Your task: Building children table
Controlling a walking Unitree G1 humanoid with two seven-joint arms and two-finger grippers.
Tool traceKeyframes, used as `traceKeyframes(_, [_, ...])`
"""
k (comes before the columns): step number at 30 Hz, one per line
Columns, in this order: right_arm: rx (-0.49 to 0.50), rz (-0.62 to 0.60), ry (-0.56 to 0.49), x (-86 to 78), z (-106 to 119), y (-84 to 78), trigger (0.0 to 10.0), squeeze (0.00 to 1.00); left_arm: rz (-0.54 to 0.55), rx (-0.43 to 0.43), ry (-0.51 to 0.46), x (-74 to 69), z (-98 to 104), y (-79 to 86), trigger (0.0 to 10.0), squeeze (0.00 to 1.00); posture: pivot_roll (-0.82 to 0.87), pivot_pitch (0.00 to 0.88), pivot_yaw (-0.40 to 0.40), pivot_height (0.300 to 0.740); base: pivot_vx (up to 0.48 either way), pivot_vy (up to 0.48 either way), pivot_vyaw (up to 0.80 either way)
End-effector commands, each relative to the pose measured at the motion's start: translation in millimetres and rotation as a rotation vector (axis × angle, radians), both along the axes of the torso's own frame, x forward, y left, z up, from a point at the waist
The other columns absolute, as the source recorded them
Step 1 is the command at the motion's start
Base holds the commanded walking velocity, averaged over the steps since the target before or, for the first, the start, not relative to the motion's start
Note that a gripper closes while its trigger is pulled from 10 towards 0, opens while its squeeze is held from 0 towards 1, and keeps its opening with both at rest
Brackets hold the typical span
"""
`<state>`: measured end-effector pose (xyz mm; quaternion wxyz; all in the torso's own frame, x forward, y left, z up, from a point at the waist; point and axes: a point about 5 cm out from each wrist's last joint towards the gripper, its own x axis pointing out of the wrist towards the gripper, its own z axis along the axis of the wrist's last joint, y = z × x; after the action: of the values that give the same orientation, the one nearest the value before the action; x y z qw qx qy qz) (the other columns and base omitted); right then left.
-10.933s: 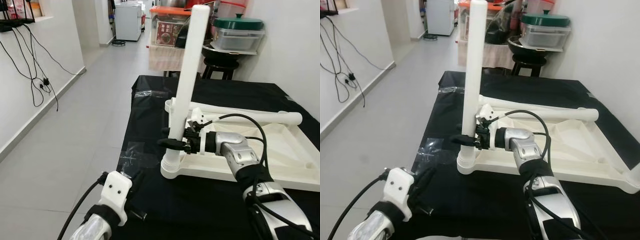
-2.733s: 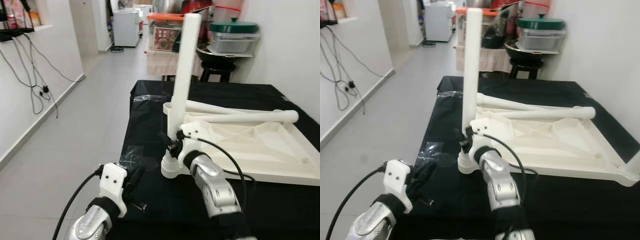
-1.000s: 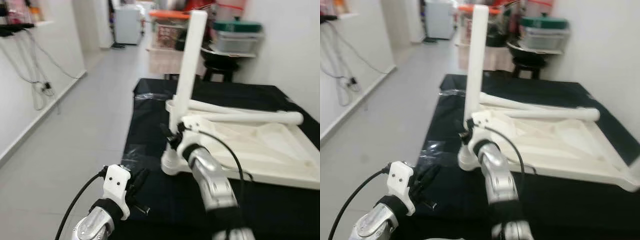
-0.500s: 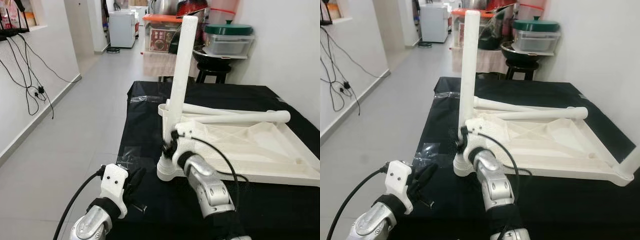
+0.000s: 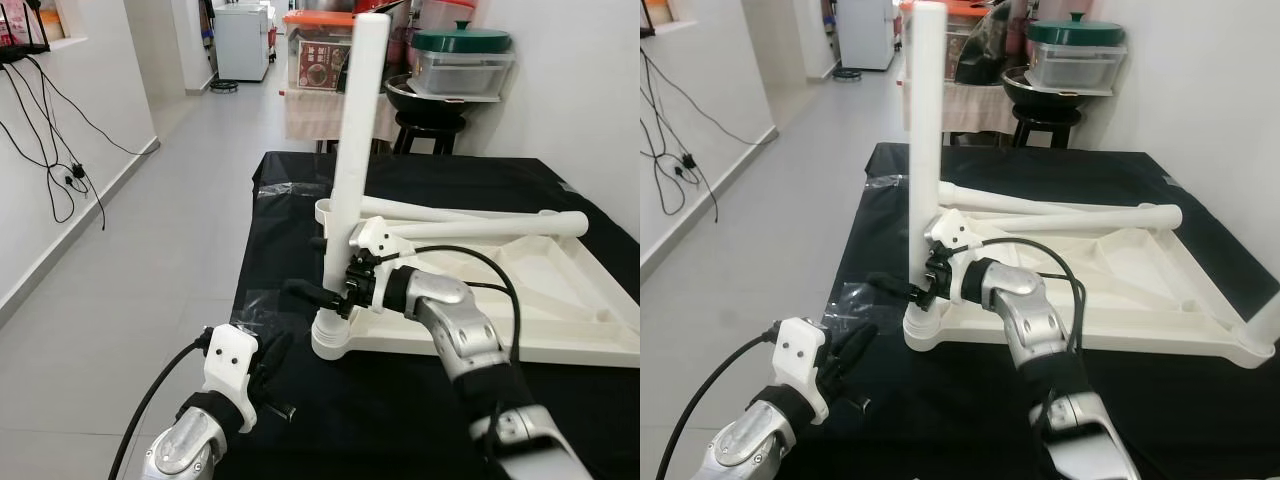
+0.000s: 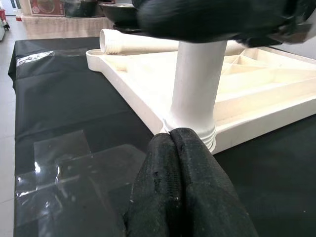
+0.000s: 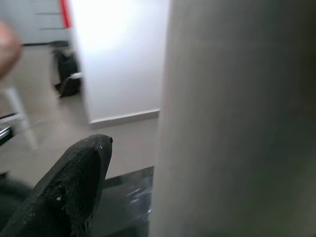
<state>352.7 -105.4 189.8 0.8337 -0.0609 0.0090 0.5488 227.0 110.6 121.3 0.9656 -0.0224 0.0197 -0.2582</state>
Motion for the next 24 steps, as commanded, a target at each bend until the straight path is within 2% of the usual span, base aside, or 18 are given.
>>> traceKeyframes(1, [-0.003,0.108,0.014,-1.8,2,-0.7,10.0,0.00,-0.007,0.002,0.016,-1.4,-4,-0.8,10.0,0.00,0.08,0.000,-0.078,0.740,0.000,0.000,0.00])
traceKeyframes(2, [0.001,0.153,0.040,-1.3,2,-1.6,8.4,0.00,-0.009,0.008,0.015,-1.6,-4,-1.1,10.0,0.00,0.09,0.000,-0.083,0.740,0.000,0.000,0.00])
traceKeyframes(4, [0.008,0.173,0.058,-0.8,1,-2.0,8.4,0.00,-0.011,0.012,0.014,-1.7,-4,-1.3,10.0,0.00,0.09,0.000,-0.083,0.740,0.000,0.000,0.00])
traceKeyframes(5, [0.018,0.184,0.073,0.6,1,-2.7,0.0,0.00,-0.012,0.016,0.013,-2.0,-3,-1.6,10.0,0.00,0.09,0.000,-0.084,0.740,0.000,0.000,0.00])
traceKeyframes(8, [-0.004,0.193,0.087,2.8,-5,-6.6,0.0,0.00,-0.012,0.017,0.012,-3.0,-3,-2.2,10.0,0.00,0.09,0.000,-0.086,0.740,0.000,0.000,0.00])
traceKeyframes(14, [0.017,0.190,0.087,5.3,-5,-12.9,0.0,0.00,-0.013,0.012,0.012,-4.1,-2,-2.9,10.0,0.00,0.08,0.000,-0.083,0.740,0.000,0.000,0.00])
traceKeyframes(20, [0.053,0.132,0.034,3.3,-1,-23.0,0.0,0.00,-0.016,0.006,0.013,-4.9,-1,-3.6,10.0,0.00,0.08,0.000,-0.083,0.740,0.000,0.000,0.00])
traceKeyframes(21, [0.021,0.037,0.005,4.5,-4,-25.9,0.0,0.00,-0.016,0.005,0.013,-5.1,-1,-3.4,10.0,0.00,0.08,0.000,-0.083,0.740,0.000,0.000,0.00])
traceKeyframes(22, [0.012,0.015,-0.002,5.1,-5,-26.4,0.0,0.00,-0.016,0.005,0.013,-5.2,-1,-3.4,10.0,0.00,0.08,0.000,-0.083,0.740,0.000,0.000,0.00])
traceKeyframes(23, [-0.022,-0.118,0.000,7.2,-13,-23.2,0.0,0.00,-0.015,0.005,0.013,-5.4,0,-2.8,10.0,0.00,0.07,0.003,-0.084,0.740,0.000,0.000,0.00])
traceKeyframes(24, [-0.022,-0.118,0.000,7.2,-13,-23.2,0.0,0.00,-0.015,0.005,0.013,-5.4,0,-2.8,10.0,0.00,0.07,0.003,-0.084,0.740,0.000,0.000,0.00])
